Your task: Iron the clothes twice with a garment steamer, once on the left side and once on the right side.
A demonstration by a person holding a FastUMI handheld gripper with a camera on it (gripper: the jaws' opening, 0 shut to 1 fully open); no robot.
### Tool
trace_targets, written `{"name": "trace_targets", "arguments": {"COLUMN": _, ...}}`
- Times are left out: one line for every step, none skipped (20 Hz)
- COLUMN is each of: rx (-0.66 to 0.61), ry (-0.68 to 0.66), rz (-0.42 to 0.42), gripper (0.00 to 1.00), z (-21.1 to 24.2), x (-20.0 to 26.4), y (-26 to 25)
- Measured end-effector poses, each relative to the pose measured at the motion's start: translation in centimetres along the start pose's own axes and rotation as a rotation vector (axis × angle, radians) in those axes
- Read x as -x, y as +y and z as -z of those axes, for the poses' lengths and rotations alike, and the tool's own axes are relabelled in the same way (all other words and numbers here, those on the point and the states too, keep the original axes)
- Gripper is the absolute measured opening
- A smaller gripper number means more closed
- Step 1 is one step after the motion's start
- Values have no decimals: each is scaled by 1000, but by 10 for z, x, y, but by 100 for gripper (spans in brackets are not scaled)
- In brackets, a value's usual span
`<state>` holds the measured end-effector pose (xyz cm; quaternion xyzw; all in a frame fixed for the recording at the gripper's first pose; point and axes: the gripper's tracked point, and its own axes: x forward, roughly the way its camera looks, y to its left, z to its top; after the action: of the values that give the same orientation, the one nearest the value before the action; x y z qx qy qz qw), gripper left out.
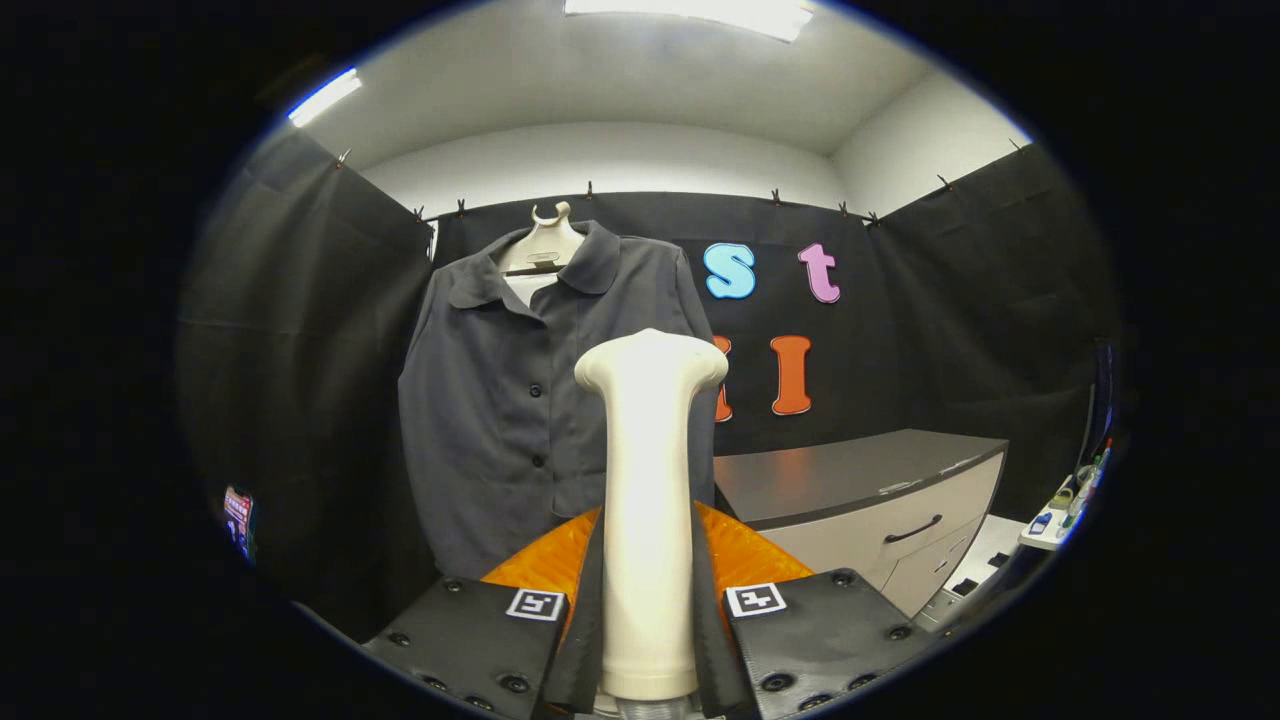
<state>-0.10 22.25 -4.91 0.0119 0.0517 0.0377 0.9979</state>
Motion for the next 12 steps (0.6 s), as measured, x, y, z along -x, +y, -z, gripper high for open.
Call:
{"name": "trace_targets", "arguments": {"rx": -2, "ry": -1, "rz": -2, "gripper": 45, "z": 0, "x": -1, "y": 0}}
{"name": "trace_targets", "arguments": {"rx": -5, "ry": 0, "rz": -5, "gripper": 45, "z": 0, "x": -2, "y": 1}}
{"name": "trace_targets", "arguments": {"rx": -8, "ry": 0, "rz": -5, "gripper": 45, "z": 0, "x": -3, "y": 1}}
{"name": "trace_targets", "arguments": {"rx": -9, "ry": 1, "rz": -4, "gripper": 45, "z": 0, "x": -4, "y": 1}}
{"name": "trace_targets", "arguments": {"rx": -9, "ry": 2, "rz": -2, "gripper": 45, "z": 2, "x": -4, "y": 0}}
{"name": "trace_targets", "arguments": {"rx": -10, "ry": 4, "rz": 0, "gripper": 45, "z": 2, "x": -6, "y": 0}}
{"name": "trace_targets", "arguments": {"rx": -11, "ry": 7, "rz": 0, "gripper": 45, "z": 4, "x": -6, "y": 0}}
{"name": "trace_targets", "arguments": {"rx": -12, "ry": 9, "rz": -1, "gripper": 45, "z": 5, "x": -7, "y": 0}}
{"name": "trace_targets", "arguments": {"rx": -13, "ry": 9, "rz": -2, "gripper": 45, "z": 5, "x": -7, "y": 0}}
{"name": "trace_targets", "arguments": {"rx": -13, "ry": 11, "rz": -4, "gripper": 45, "z": 6, "x": -8, "y": 1}}
{"name": "trace_targets", "arguments": {"rx": -13, "ry": 12, "rz": -5, "gripper": 45, "z": 6, "x": -8, "y": 1}}
{"name": "trace_targets", "arguments": {"rx": -14, "ry": 12, "rz": -6, "gripper": 45, "z": 6, "x": -7, "y": 1}}
